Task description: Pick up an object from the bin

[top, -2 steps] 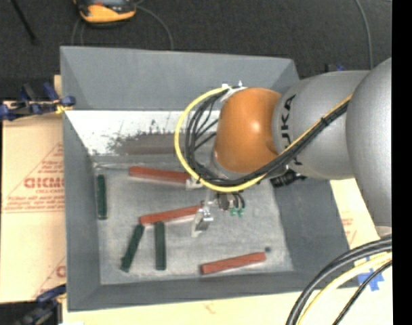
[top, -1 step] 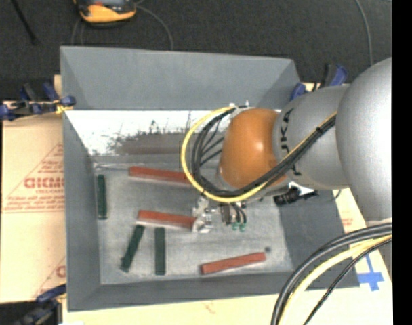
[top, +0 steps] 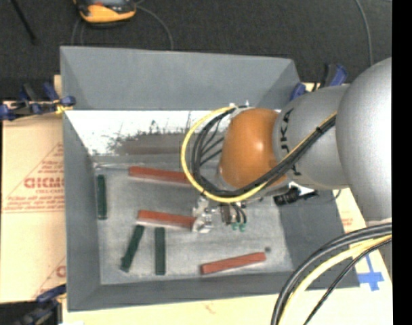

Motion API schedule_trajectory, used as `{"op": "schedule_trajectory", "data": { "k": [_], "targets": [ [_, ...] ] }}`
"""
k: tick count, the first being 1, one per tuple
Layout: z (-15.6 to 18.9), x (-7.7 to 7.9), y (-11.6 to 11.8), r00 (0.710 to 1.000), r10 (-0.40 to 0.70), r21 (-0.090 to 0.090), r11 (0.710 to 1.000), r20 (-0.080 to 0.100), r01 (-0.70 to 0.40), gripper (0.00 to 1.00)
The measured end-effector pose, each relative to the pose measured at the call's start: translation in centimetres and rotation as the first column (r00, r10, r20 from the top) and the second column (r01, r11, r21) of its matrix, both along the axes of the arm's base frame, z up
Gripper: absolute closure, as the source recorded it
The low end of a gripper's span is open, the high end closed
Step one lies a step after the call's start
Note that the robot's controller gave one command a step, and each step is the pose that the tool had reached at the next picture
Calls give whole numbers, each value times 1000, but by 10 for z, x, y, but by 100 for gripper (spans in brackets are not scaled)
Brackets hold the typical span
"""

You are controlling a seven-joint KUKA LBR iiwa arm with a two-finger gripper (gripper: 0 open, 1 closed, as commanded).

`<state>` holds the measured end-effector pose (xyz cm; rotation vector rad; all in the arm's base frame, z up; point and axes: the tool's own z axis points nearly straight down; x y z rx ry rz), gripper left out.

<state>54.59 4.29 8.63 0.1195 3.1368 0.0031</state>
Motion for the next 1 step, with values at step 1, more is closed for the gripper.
{"op": "schedule_trajectory", "data": {
  "k": [1],
  "targets": [
    [13,-9,2,999,45,-3,999,-5,-45,100]
  ]
}}
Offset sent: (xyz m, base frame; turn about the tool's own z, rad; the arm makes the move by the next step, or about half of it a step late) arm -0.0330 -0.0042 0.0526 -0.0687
